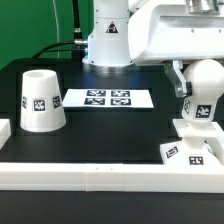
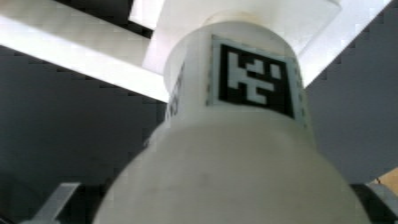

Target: Assemble lamp

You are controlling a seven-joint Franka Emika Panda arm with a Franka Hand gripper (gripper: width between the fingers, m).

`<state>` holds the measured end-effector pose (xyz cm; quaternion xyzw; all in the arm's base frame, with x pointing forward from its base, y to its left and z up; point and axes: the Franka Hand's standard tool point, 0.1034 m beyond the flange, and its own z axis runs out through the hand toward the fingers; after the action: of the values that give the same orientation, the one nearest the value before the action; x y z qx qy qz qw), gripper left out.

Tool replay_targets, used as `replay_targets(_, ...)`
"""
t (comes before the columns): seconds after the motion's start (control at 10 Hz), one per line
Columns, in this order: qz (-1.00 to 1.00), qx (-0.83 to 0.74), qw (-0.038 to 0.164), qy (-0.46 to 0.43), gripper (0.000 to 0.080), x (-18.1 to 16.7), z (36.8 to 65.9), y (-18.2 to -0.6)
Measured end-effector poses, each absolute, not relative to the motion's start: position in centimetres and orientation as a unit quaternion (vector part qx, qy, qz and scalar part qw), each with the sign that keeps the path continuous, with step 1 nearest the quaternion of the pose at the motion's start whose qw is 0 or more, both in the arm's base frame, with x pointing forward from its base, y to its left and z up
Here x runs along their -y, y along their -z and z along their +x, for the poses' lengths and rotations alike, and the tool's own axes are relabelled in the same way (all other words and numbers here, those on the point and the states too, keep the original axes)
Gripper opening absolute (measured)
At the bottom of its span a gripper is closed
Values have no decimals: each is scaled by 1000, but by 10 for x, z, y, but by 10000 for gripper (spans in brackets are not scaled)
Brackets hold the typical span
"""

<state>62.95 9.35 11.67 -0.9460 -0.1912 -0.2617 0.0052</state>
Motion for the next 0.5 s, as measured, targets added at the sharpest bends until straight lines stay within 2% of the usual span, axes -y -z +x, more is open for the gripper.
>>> replay_targets(0.3, -942, 189, 3, 277, 576, -93, 630, -117)
replay_targets(0.4, -942, 189, 3, 277, 634, -93, 630, -117)
replay_targets(0.5, -942, 189, 3, 277, 634, -93, 630, -117)
